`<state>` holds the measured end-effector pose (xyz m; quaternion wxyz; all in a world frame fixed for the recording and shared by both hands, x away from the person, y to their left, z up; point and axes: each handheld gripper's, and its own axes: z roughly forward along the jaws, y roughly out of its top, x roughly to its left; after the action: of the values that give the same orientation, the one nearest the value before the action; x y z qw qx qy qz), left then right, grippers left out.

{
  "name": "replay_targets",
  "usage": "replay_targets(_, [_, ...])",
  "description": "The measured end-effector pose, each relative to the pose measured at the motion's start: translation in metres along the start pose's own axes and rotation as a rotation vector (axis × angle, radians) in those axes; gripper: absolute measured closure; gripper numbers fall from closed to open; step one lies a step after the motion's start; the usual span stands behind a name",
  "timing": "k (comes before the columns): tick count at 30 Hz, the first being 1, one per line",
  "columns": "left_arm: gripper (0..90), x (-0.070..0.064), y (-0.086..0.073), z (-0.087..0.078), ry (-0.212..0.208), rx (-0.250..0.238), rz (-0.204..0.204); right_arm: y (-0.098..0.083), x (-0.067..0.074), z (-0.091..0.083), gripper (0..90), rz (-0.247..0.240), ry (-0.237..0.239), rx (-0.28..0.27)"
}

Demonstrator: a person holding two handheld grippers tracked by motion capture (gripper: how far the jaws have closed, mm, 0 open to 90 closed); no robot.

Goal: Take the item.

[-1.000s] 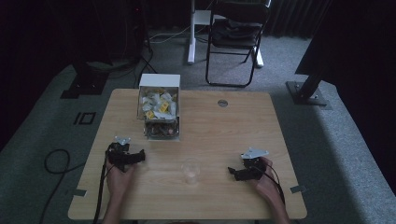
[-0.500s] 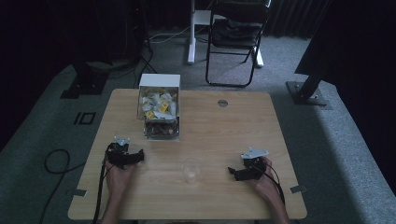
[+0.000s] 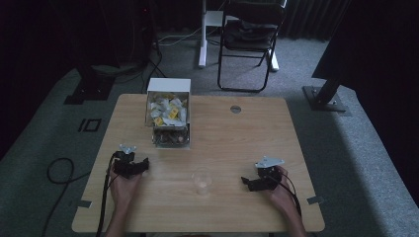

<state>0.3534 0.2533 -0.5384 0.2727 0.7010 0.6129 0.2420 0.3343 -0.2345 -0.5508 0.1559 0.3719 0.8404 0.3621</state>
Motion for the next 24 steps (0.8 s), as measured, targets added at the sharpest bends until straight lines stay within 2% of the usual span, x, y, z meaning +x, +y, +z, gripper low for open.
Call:
replay_targets(4, [32.7, -0.002, 0.001, -0.003, -0.029, 0.005, -0.002, 0.000, 0.000, 0.000, 12.0, 0.001, 0.000, 0.000])
replay_targets(10, [34.9, -0.006, 0.005, -0.009, -0.032, -0.008, 0.019, 0.000, 0.000, 0.000, 12.0, 0.001, 0.000, 0.001])
replay_targets(20, [37.3, -0.010, 0.010, -0.018, -0.071, -0.039, 0.017, 0.000, 0.000, 0.000, 12.1, 0.001, -0.001, 0.001])
replay_targets(24, [37.7, -0.013, 0.015, -0.023, -0.081, -0.057, 0.032, 0.000, 0.000, 0.000, 12.1, 0.001, 0.000, 0.001])
